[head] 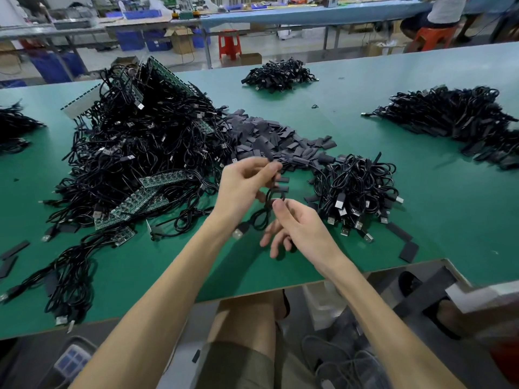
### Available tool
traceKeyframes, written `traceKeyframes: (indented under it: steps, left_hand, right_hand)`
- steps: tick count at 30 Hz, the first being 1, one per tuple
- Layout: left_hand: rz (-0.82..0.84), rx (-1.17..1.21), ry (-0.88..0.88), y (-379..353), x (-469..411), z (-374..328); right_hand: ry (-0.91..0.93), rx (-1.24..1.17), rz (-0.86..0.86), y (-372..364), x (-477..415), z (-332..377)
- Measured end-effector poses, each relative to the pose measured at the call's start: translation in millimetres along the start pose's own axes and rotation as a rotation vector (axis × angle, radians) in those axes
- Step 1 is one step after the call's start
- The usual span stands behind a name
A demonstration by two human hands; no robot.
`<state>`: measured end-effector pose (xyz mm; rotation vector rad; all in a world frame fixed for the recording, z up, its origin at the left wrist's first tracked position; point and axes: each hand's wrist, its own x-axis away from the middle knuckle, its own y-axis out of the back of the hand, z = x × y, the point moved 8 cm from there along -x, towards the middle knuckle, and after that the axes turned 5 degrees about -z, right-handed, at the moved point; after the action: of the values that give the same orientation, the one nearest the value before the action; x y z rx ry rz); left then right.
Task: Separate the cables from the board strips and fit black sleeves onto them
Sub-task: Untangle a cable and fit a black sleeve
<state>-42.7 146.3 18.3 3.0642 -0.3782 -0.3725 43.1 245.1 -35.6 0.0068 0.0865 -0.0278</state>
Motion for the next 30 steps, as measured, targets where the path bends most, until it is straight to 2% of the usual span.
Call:
traceKeyframes:
  steps: [4,12,14,18,21,26,30]
  left_hand:
    - [0.023,0.081,0.034,-29,-30,-23]
    - [0.099,0.188,0.459,-120,-42,11]
    - [0.079,0.114,0.447,-130,-38,22]
    - [0.063,0.024,0.300,-120,-38,23]
    - [0.101,-0.223,0.190,-99,-37,19]
    - [0.277,-0.461,0.219,-103,-22,34]
    - [0.267,-0.481,0.148,-111,-23,25]
  right_hand:
    - [0.003,0.118,0.025,-4,-2,-6]
    - [0.038,0.284,0.016,-7,2,-2]
    - [0.016,0.316,-0.026,-1,2,-3]
    - [-0.014,0.359,0.014,-3,2,-6]
    - [-0.014,0.343,0.036,-5,2,-5]
    - [0.014,0.381,0.030,-8,3,-5]
    - [-0.033,0.348,0.005,-6,3,-6]
